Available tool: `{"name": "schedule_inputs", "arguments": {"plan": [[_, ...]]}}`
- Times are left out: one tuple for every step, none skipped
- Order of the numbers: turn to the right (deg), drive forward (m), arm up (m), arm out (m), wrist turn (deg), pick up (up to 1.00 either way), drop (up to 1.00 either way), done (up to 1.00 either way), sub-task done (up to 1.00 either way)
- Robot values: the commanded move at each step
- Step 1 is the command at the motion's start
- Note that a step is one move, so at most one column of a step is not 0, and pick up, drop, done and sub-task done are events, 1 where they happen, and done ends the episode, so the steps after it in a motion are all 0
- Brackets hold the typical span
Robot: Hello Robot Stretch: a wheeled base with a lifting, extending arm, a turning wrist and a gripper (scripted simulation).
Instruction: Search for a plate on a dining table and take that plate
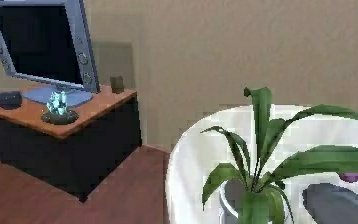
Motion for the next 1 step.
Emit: {"name": "schedule_inputs", "arguments": {"plan": [[-36.0, 0.00, 0.00, 0.00, 0.0, 0.00, 0.00, 0.00, 0.00]]}}
